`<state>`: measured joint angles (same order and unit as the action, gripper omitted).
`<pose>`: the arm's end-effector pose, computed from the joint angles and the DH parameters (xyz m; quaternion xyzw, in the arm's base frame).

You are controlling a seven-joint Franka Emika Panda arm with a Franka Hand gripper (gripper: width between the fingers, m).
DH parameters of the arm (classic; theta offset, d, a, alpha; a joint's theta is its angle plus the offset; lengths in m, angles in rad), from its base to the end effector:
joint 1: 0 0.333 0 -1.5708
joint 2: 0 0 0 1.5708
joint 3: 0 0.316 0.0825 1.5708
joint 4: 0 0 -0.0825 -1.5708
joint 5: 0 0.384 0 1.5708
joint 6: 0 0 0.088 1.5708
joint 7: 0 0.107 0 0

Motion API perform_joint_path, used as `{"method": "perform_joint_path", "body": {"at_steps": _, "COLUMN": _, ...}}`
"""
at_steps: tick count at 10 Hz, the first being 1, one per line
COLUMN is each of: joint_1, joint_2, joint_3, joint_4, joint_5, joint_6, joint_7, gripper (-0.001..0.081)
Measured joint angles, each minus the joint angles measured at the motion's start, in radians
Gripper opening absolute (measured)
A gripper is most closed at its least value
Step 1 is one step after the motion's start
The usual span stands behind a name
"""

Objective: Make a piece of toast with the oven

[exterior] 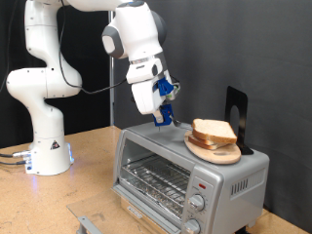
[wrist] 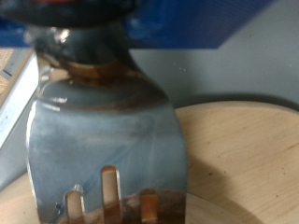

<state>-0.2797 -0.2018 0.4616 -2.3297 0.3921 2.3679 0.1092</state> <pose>0.4907 0.0998 0.4327 -0.9840 0.0870 -0.0966 0.1217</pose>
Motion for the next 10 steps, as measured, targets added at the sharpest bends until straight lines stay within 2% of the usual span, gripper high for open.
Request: {"method": "perform_joint_path", "body": {"at_steps": 10, "joint_1": 0.000, "joint_2": 0.101, "joint_3": 0.010, "joint_4": 0.076, "joint_5": -0.072, "joint_6": 0.006, "joint_7": 0.055, "gripper": 0.0395}}
